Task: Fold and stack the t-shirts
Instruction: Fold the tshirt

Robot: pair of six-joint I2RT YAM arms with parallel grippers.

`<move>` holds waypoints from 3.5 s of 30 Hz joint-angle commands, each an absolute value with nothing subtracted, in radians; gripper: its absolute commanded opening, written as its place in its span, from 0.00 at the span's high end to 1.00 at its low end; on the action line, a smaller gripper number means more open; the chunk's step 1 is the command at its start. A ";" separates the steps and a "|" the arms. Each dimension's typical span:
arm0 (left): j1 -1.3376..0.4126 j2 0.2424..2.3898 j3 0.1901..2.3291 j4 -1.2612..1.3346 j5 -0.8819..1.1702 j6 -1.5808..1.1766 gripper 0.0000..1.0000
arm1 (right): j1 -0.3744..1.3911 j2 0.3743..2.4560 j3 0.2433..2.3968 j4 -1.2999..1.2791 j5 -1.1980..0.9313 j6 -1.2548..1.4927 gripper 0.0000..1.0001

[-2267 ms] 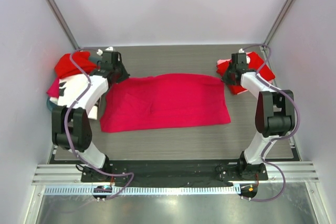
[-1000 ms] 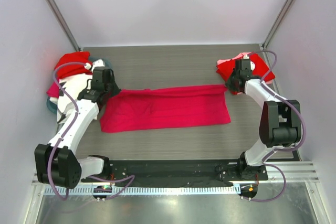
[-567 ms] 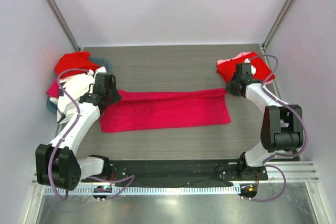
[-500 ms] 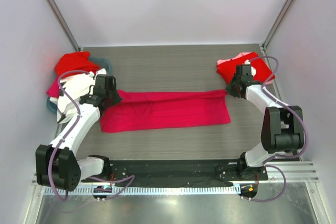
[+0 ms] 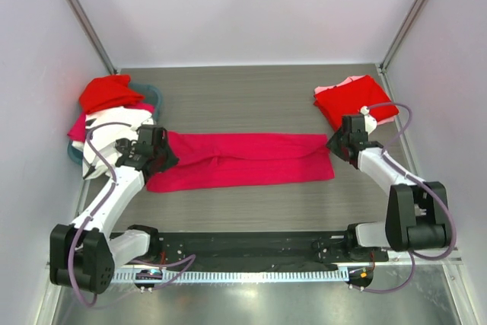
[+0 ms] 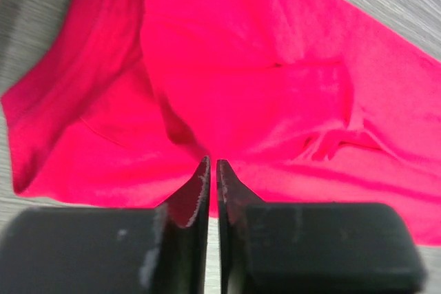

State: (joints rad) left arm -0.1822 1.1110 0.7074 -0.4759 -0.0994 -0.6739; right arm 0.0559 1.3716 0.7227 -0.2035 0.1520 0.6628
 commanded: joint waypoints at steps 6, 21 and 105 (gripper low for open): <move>-0.190 0.974 0.666 -0.469 -0.055 -0.741 0.87 | 0.112 1.155 0.637 -0.135 0.354 0.696 0.47; -0.210 1.112 0.795 -0.509 -0.035 -0.686 0.60 | 0.123 1.389 0.779 -0.152 0.213 0.638 0.45; -0.723 1.343 0.808 -0.449 -0.159 -0.874 0.48 | 0.084 1.605 1.045 -0.230 0.195 0.534 0.52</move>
